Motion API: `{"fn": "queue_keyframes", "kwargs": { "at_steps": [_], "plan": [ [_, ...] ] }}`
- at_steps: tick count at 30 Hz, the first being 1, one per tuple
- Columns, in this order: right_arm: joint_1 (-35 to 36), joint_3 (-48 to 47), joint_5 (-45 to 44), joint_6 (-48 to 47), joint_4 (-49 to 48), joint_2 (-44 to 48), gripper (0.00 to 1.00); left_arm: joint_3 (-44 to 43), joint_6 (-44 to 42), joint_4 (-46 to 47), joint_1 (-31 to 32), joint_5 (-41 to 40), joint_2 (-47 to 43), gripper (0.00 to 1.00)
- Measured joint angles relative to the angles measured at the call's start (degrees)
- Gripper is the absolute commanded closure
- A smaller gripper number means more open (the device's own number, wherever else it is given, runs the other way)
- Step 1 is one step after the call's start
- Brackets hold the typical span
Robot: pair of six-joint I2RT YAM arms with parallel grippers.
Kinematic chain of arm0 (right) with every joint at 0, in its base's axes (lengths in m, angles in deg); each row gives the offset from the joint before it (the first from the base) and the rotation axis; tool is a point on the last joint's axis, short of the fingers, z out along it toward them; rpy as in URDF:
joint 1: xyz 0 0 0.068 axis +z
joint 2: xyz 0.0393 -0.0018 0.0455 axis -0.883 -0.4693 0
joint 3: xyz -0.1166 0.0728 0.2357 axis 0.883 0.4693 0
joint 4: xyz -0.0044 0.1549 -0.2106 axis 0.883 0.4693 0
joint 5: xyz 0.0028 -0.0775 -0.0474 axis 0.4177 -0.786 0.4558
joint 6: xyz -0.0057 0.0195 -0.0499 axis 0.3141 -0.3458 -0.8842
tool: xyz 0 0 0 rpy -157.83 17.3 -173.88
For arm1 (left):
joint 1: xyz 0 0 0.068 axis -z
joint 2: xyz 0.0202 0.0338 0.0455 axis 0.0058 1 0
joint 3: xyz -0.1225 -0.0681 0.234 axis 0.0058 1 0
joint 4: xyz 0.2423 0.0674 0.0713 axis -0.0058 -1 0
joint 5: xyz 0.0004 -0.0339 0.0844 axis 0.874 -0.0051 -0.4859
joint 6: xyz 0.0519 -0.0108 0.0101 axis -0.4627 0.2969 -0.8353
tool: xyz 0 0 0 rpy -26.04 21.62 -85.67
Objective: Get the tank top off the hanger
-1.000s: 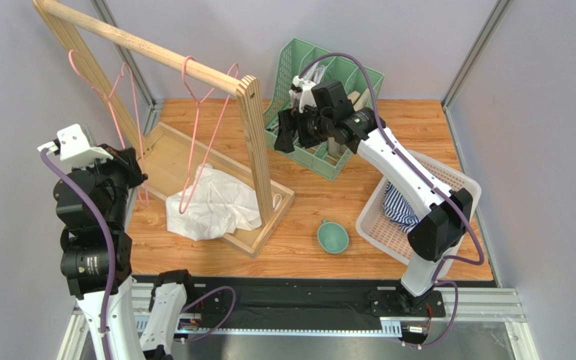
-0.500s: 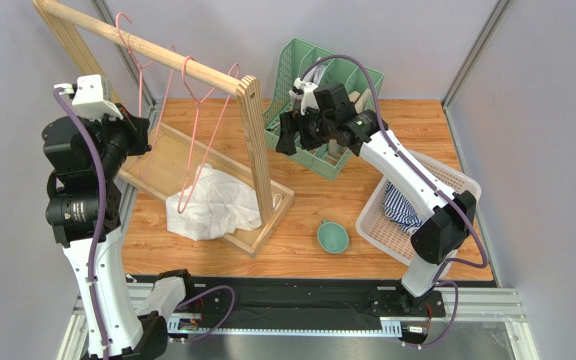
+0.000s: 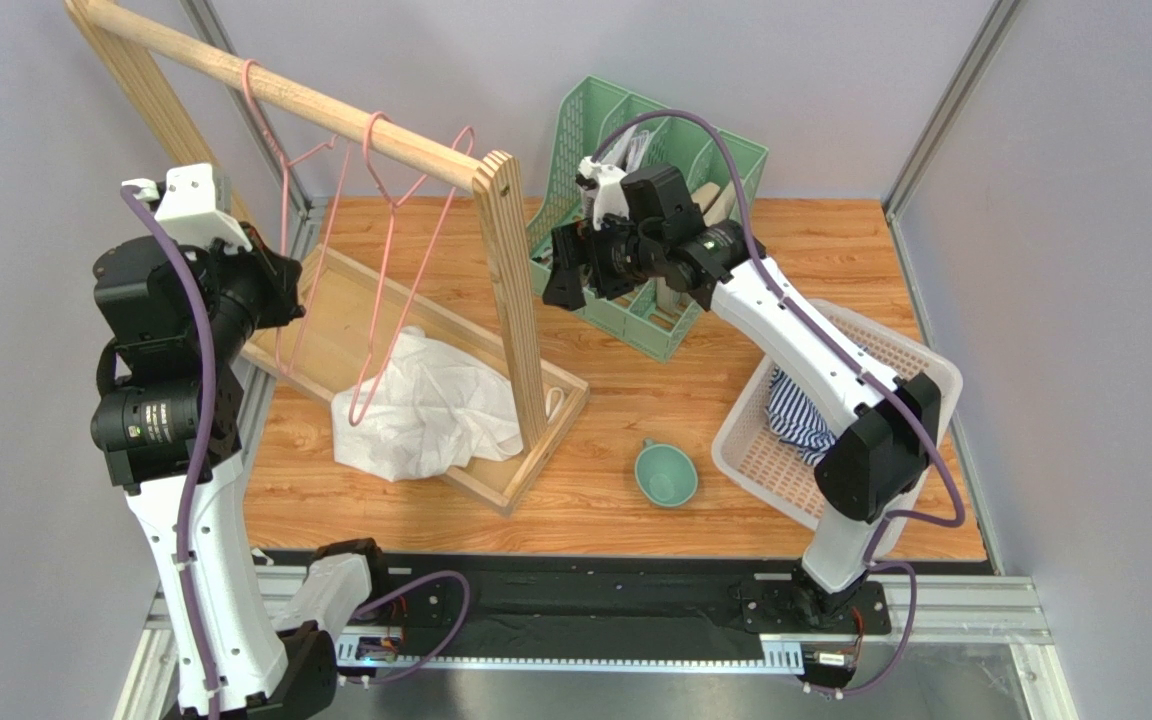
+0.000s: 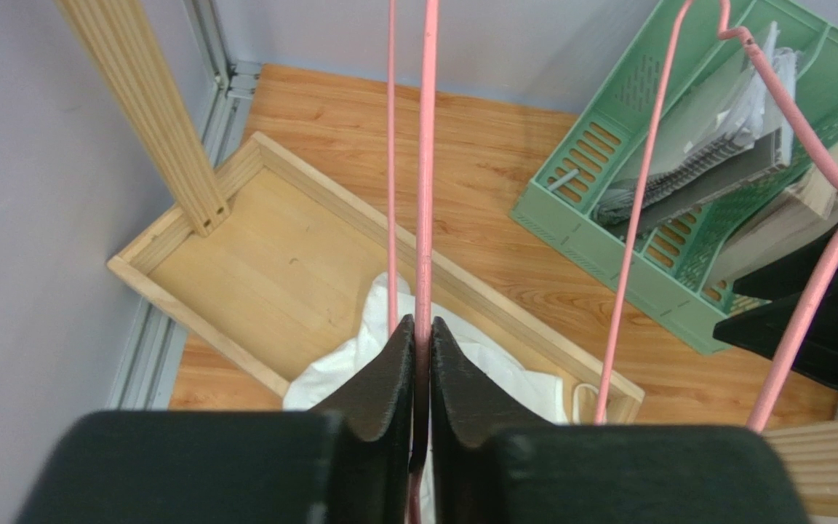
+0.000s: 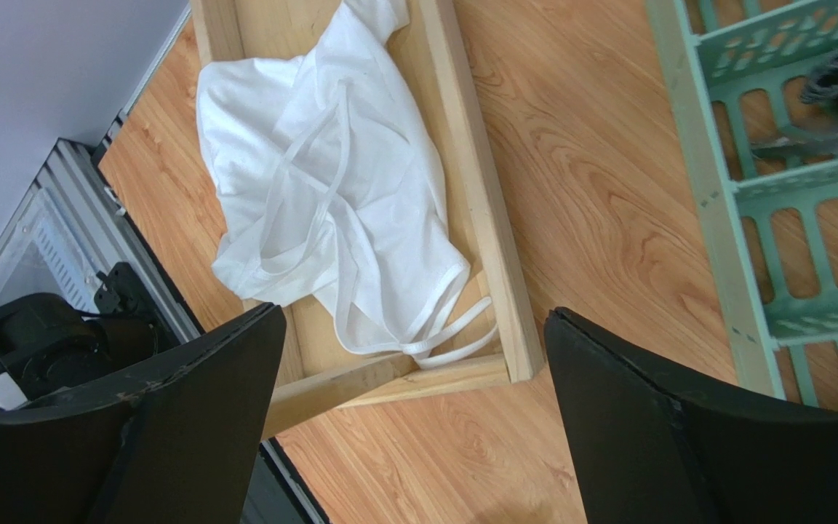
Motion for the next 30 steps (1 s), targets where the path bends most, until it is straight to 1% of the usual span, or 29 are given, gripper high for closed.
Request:
{"fn": "queue_keyframes", "kwargs": {
  "at_steps": [3, 5, 6, 7, 9, 14, 18, 23, 25, 30],
  "plan": [
    [0.1, 0.0, 3.4, -1.2, -2.9, -3.8, 0.0, 0.7, 0.3, -0.5, 0.0, -1.4, -0.2, 0.44],
    [0.4, -0.7, 5.0, -2.0, -3.8, -6.7, 0.0, 1.5, 0.2, -0.8, 0.0, -2.5, -0.6, 0.4],
    [0.7, -1.5, 5.8, -2.5, -4.0, -8.5, 0.0, 1.6, 0.1, -1.1, 0.0, -2.8, -0.8, 0.25],
    [0.9, -2.4, 6.4, -3.0, -4.2, -10.1, 0.0, 1.8, 0.0, -1.5, 0.0, -3.5, -1.1, 0.2],
    [1.7, -4.9, 7.5, -4.5, -4.6, -13.9, 0.0, 1.8, -0.5, -2.0, 0.0, -5.1, -1.6, 0.16],
    [4.0, -11.4, 10.9, -7.6, -5.4, -21.6, 0.0, 0.9, -0.8, -3.7, 0.0, -11.0, -4.3, 0.11],
    [5.9, -16.8, 14.3, -10.4, -5.6, -27.4, 0.0, 0.9, -0.7, -3.0, 0.0, -12.6, -9.3, 0.11],
    [9.0, -21.5, 16.3, -14.2, -4.7, -34.1, 0.0, 0.3, -0.1, -0.8, 0.0, -11.3, -15.8, 0.11],
    [10.4, -23.5, 16.5, -15.3, -3.8, -36.9, 0.0, -0.1, 0.1, 0.1, 0.0, -9.5, -16.5, 0.12],
    [12.9, -23.2, 17.3, -18.2, -1.7, -39.7, 0.0, 0.9, 0.3, 0.6, 0.0, -6.2, -15.9, 0.12]
  ]
}}
